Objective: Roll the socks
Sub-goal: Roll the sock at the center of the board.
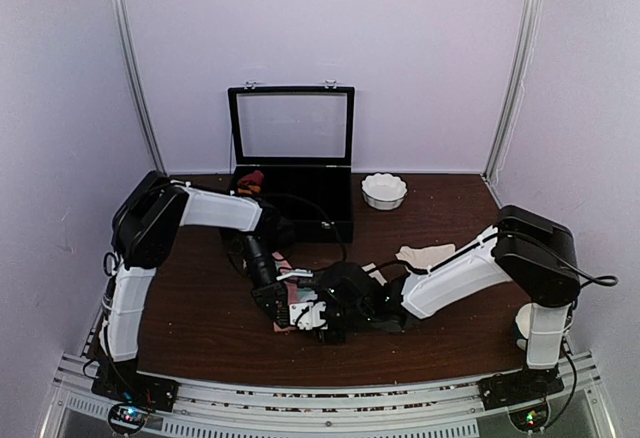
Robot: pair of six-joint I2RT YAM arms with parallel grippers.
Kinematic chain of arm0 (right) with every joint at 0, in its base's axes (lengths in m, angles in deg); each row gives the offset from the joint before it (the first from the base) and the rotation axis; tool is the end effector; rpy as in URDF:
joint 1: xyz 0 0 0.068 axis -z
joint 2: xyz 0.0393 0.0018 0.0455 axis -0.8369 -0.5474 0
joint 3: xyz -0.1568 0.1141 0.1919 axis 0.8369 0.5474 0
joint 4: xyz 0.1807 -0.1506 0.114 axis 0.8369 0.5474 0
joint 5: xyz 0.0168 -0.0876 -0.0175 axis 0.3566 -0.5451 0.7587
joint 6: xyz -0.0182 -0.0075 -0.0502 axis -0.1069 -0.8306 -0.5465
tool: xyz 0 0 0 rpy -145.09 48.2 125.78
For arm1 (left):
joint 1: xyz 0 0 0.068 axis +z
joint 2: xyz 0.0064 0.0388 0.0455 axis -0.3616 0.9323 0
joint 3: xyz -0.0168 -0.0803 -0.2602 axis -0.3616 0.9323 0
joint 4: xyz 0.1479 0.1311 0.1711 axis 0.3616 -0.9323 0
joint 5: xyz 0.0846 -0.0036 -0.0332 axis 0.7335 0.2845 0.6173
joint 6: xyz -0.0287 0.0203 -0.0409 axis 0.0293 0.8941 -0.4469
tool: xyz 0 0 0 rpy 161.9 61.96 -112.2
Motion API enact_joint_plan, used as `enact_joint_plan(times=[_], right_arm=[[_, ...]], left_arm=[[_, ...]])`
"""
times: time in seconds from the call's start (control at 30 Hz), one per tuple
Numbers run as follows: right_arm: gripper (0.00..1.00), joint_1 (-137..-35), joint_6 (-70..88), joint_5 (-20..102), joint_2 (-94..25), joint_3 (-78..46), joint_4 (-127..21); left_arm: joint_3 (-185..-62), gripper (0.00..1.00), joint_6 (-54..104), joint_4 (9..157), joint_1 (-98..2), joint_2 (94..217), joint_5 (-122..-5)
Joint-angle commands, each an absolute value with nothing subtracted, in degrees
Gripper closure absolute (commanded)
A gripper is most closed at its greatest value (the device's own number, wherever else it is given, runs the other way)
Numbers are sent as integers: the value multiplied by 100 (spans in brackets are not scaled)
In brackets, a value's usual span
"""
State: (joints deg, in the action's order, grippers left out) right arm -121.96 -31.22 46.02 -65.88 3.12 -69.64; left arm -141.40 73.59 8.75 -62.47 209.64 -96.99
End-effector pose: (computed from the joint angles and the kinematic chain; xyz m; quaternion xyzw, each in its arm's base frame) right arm 0.1571 0.3585 0.1184 -0.7132 0.5518 0.2143 0.3754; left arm 0.2688 -0.2675 0.1152 -0.5262 -0.7558 0.3417 0.1873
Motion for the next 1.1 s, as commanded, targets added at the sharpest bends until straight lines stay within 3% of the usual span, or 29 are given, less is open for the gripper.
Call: enact_joint_plan(times=[0.0,0.33,0.63,1.07], right_arm=[[76,-12009,-3013,4725,-6965,241,-5934],[98,-11895,-2593,5650,-7122,-274,-4701],[98,-12090,-1174,6113,-6926,-553,-3820],[100,-12436,188,6349,-6921,-576,-3970]], left_arm=[[-13788,79,7450,1297,-6162,20528,-8965],[-13376,76,7261,1759,-5857,19347,-8708],[-12849,75,6714,2555,-5621,19005,-8061],[-13393,83,6411,3011,-5637,19917,-7540]])
